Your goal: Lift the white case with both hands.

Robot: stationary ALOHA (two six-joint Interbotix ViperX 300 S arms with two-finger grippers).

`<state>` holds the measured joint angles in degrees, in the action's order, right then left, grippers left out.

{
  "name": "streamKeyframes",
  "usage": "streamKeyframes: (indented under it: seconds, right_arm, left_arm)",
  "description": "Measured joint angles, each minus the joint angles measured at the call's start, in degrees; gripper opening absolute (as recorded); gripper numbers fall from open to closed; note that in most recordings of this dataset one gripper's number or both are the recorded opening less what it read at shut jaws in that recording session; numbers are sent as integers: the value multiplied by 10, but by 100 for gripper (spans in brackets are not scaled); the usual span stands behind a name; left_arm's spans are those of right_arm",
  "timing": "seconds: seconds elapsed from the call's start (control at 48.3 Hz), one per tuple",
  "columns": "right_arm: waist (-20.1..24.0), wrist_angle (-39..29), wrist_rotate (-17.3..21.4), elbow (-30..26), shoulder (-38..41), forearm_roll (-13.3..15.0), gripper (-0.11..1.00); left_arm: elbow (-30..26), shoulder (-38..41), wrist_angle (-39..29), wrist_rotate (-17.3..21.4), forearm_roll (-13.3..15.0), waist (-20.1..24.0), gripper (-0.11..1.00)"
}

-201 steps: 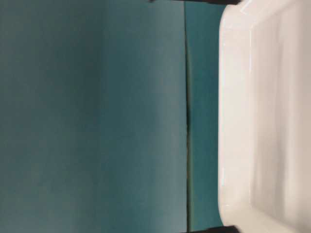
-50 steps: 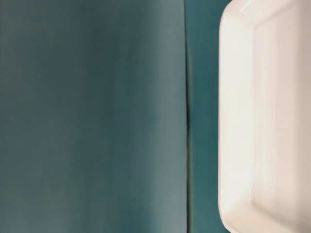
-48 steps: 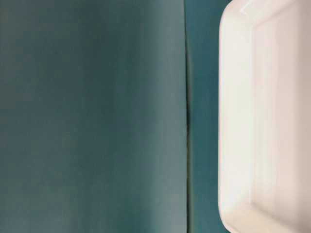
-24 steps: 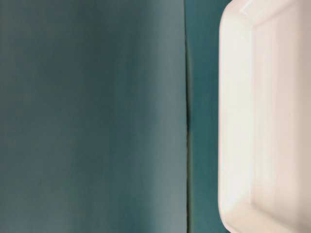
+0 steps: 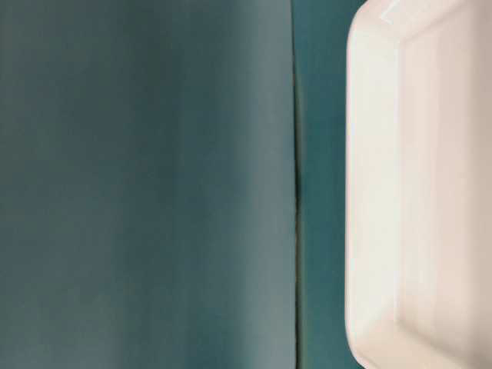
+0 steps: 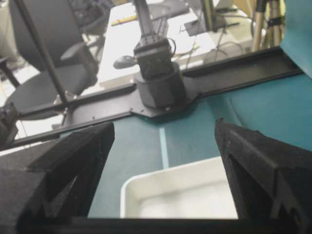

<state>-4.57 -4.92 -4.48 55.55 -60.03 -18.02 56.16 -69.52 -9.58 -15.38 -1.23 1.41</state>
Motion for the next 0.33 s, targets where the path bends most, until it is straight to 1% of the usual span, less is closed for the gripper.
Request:
streamKeyframes:
  seconds: [0.228, 0.332]
  right_arm:
    - [-1, 1, 0, 2, -1, 0, 89]
    - [0, 1, 1, 16, -1, 1, 89]
  left_arm:
    - [9, -6, 0, -1, -1, 0, 95]
    - [11, -7, -1, -4, -1, 0, 95]
